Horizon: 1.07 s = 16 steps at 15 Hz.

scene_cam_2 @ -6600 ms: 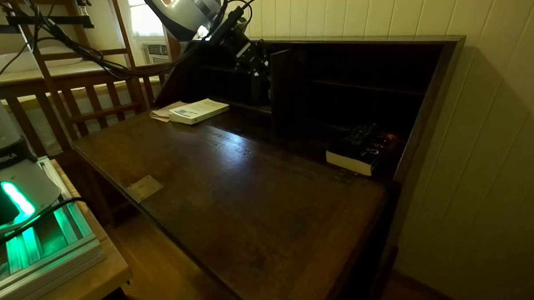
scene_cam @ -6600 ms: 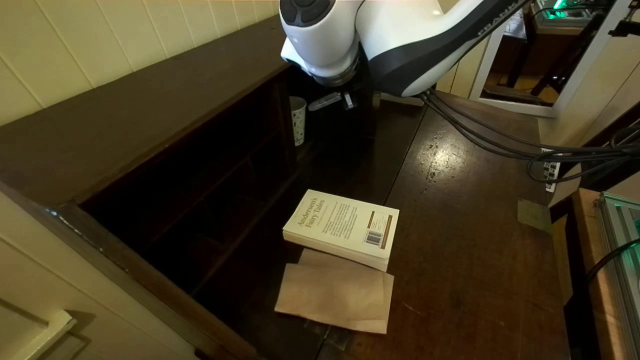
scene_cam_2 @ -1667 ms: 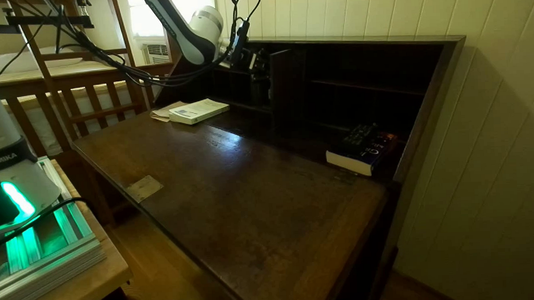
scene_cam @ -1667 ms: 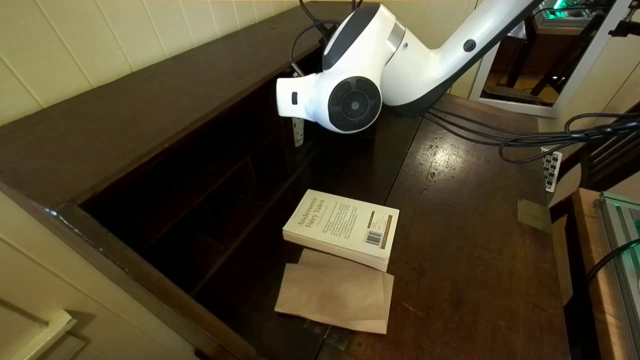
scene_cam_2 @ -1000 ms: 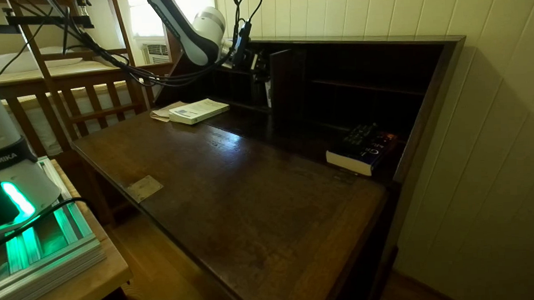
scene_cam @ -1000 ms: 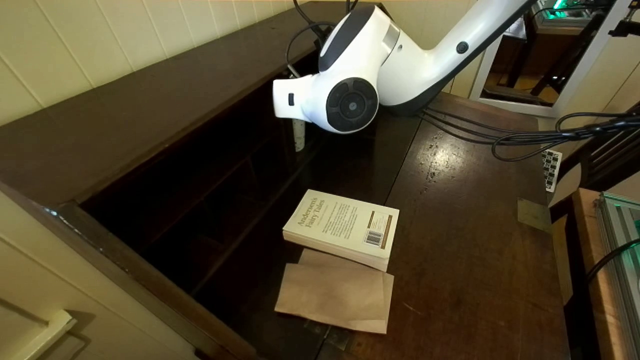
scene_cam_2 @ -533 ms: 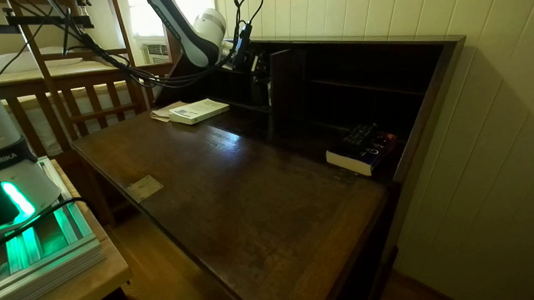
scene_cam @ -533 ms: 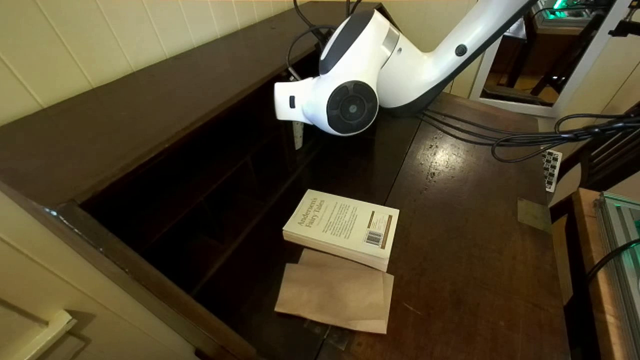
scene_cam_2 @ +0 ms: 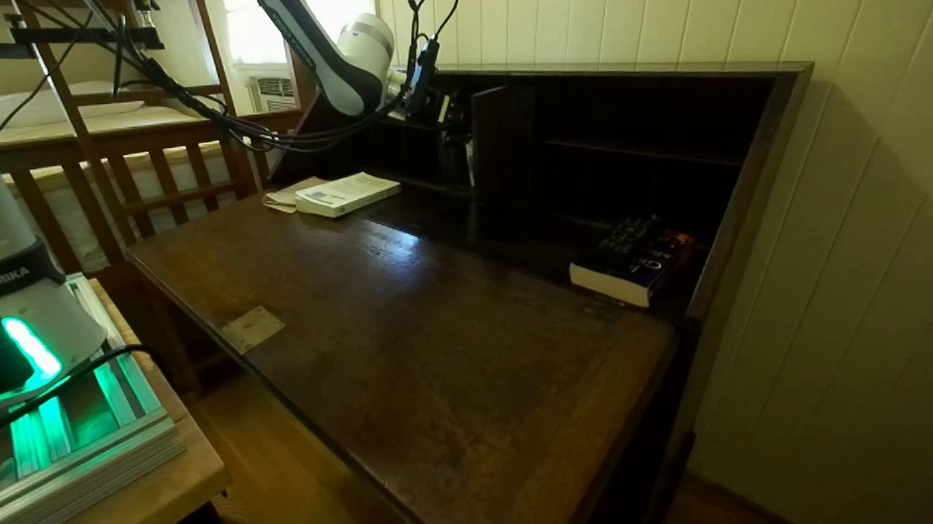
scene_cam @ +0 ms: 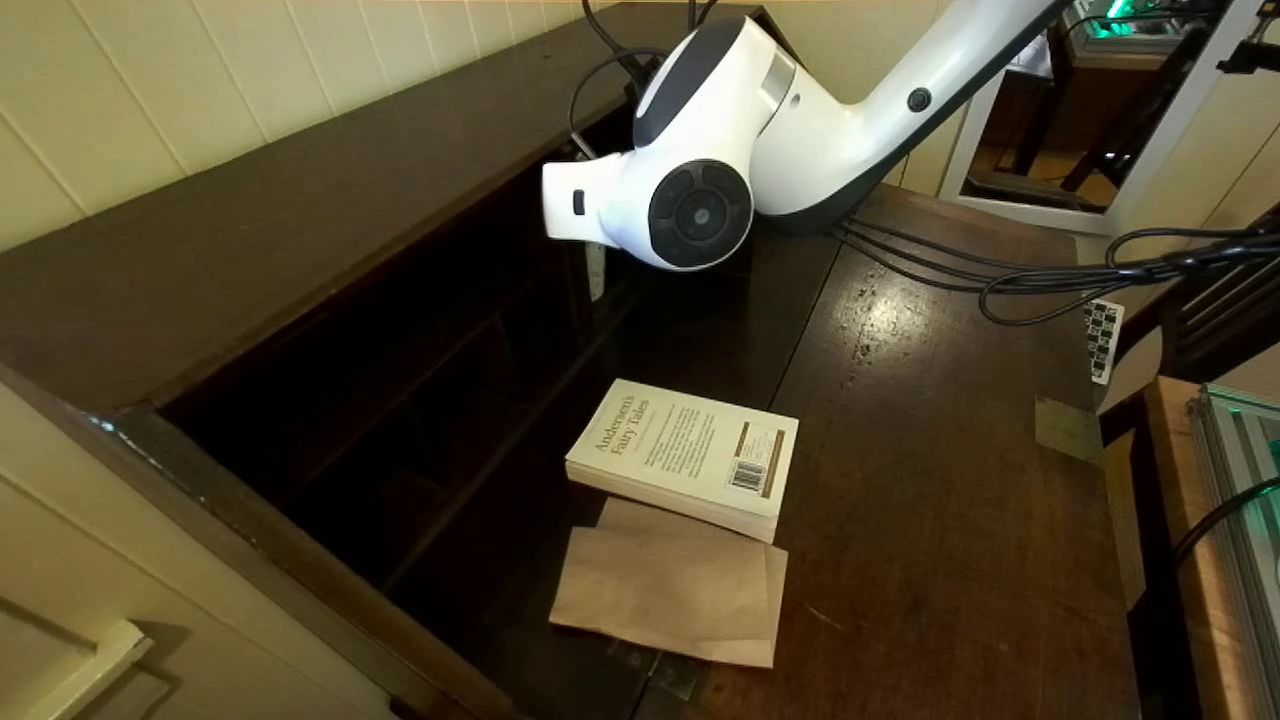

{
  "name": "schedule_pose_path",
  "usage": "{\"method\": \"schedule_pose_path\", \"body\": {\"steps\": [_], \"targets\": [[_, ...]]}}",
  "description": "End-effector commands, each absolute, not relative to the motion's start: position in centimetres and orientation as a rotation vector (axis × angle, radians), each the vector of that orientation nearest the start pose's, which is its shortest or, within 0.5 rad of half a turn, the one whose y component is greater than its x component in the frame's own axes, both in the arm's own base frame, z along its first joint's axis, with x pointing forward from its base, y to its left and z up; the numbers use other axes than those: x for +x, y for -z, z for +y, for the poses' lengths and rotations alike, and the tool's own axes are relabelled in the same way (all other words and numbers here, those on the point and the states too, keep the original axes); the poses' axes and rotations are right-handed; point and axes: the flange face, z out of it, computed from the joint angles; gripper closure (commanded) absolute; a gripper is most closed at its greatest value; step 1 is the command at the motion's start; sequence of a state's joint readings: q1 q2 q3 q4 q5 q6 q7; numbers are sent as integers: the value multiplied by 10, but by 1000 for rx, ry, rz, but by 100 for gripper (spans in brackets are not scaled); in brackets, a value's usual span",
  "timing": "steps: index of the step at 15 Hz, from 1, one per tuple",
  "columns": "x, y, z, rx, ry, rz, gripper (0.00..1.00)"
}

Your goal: Put the marker inside the paper cup, pick up the paper cup and put it at the top

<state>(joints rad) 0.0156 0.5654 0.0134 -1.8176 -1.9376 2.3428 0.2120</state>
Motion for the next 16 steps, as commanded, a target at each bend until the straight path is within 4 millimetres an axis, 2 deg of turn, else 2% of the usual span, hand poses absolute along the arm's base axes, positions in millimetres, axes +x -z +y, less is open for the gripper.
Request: {"method": "schedule_pose_path", "body": {"steps": [1,6,7,8,9,16], "targets": [[669,-238,8,1427,-131,1243,94],[669,-236,9,1425,-112,1238,93],[669,-236,9,1425,-111,1235,81],[669,-236,10,1426,-112,1233,51],[669,-236,10,1426,-113,1231,49],[666,-238,11,1457,-106,1215,2]]}}
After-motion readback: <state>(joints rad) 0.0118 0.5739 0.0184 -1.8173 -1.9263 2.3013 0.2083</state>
